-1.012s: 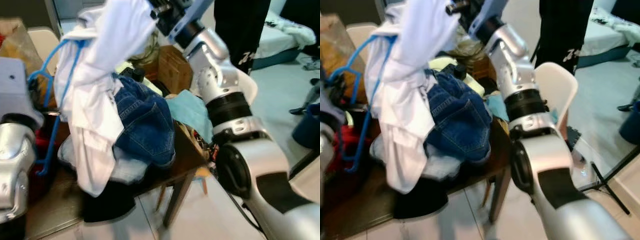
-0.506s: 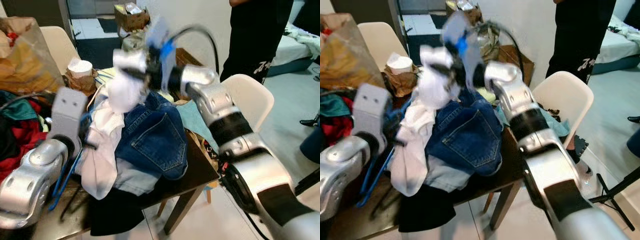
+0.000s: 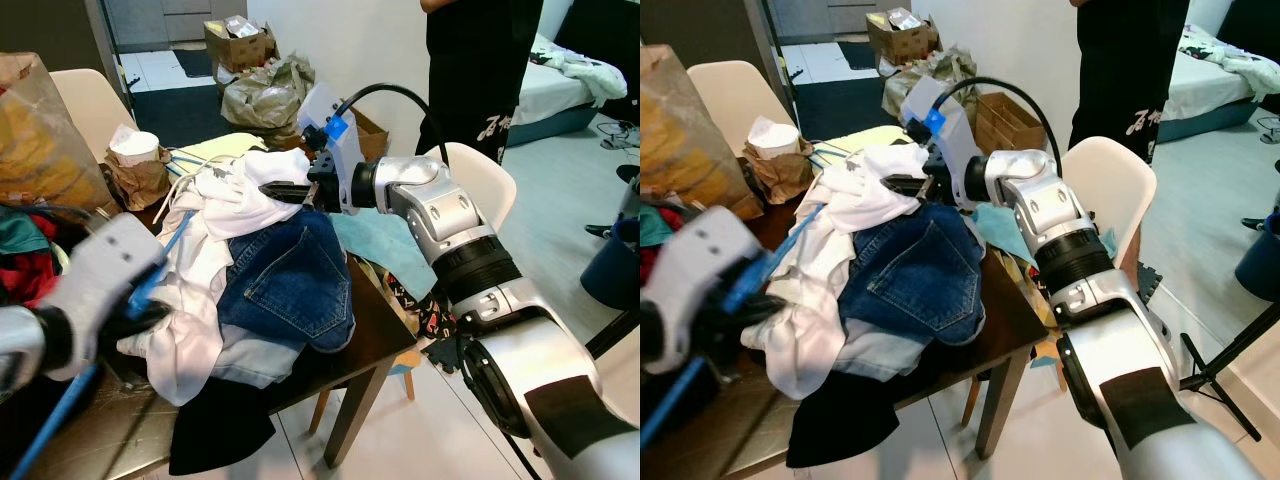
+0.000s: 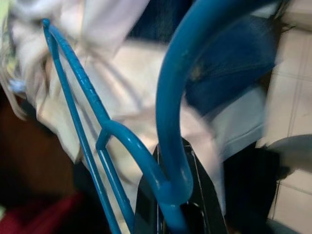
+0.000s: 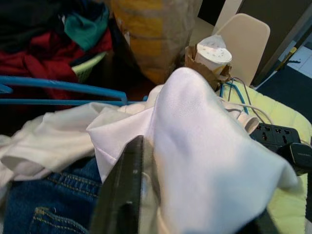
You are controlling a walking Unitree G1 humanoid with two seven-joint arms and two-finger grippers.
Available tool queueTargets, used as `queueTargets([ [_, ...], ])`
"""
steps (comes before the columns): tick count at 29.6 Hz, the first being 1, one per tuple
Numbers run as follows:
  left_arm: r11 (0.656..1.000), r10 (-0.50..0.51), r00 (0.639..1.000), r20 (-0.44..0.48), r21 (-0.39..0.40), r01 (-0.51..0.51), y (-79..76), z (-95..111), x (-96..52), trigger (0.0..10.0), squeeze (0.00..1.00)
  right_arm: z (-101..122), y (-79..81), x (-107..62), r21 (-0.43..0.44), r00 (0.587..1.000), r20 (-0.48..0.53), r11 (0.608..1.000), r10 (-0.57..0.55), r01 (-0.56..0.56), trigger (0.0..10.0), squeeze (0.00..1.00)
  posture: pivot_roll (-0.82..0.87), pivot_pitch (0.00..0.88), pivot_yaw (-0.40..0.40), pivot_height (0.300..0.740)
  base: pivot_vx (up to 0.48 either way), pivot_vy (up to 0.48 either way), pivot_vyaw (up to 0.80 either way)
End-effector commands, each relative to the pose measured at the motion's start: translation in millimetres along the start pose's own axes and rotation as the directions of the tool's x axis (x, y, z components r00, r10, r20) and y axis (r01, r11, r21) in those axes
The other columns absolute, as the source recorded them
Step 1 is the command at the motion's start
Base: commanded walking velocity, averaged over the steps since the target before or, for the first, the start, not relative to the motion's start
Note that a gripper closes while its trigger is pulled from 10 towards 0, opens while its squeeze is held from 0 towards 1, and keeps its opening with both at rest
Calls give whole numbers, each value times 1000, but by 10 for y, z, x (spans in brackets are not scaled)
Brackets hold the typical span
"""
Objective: Hang hanger
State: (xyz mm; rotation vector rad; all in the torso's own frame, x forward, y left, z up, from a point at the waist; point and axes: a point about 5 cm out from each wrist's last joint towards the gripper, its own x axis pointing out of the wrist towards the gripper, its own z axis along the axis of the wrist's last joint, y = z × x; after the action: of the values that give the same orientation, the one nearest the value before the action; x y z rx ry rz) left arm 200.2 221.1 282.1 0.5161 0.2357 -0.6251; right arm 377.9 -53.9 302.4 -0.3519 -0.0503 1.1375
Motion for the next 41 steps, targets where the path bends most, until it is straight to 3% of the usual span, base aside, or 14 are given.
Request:
queueTargets([
  [1,999,-20,999,45,51,18,1,130,-96,10000,0,-10,22,-22,27,1000,17,999,19,-20,10000,1000,15,57,-52,736,0,0,0],
  [6,984,137,978,155,89,-152,238,319,-285,10000,0,-19,9,-102,63,998,46,997,46,-49,10000,1000,15,50,-56,736,0,0,0],
  [9,923,359,902,239,52,-382,558,434,-472,10000,0,-38,-102,-257,95,998,68,995,15,-22,10000,1000,16,46,-57,736,0,0,0],
  [13,887,441,855,274,12,-461,699,442,-562,10000,0,-21,-237,-501,97,993,119,995,-19,8,10000,1000,13,48,-56,736,0,0,0],
  [21,919,372,888,271,26,-393,653,377,-471,10000,0,46,-391,-871,100,970,235,994,-69,47,10000,1000,16,49,-62,736,0,0,0],
  [23,970,195,931,309,78,-229,522,394,-259,10000,0,218,-492,-1162,109,909,401,991,-114,76,10000,1000,17,47,-57,736,0,0,0],
  [29,987,23,947,320,141,-71,375,423,-133,10000,0,370,-413,-1199,42,879,476,999,-23,3,10000,1000,20,47,-54,736,0,0,0],
  [30,987,-57,947,316,163,5,321,425,-94,10000,0,433,-336,-1194,-15,872,487,999,52,-51,10000,749,23,44,-52,736,0,0,0],
  [31,975,-169,942,290,192,115,259,418,-74,10000,0,516,-222,-1175,-92,863,478,986,163,-135,10000,0,25,44,-47,736,0,0,0],
  [33,955,-262,927,269,213,208,213,413,-77,10000,0,579,-121,-1156,-156,855,452,966,254,-205,10000,0,25,44,-44,736,0,0,0],
  [35,902,-410,886,218,240,359,187,416,-137,10000,0,714,81,-1115,-298,841,343,898,418,-325,10000,0,24,39,-35,736,0,0,0],
  [36,902,-410,886,218,240,359,187,416,-137,10000,0,714,81,-1115,-298,841,343,898,418,-325,10000,0,24,39,-35,736,0,0,0],
  [39,858,-489,855,175,270,436,211,444,-211,10000,0,815,256,-1097,-392,813,225,813,538,-430,10000,0,23,37,-30,736,0,0,0],
  [41,839,-513,845,149,297,456,248,489,-244,10000,0,862,393,-1094,-460,783,101,727,613,-510,10000,0,22,35,-26,736,0,0,0],
])
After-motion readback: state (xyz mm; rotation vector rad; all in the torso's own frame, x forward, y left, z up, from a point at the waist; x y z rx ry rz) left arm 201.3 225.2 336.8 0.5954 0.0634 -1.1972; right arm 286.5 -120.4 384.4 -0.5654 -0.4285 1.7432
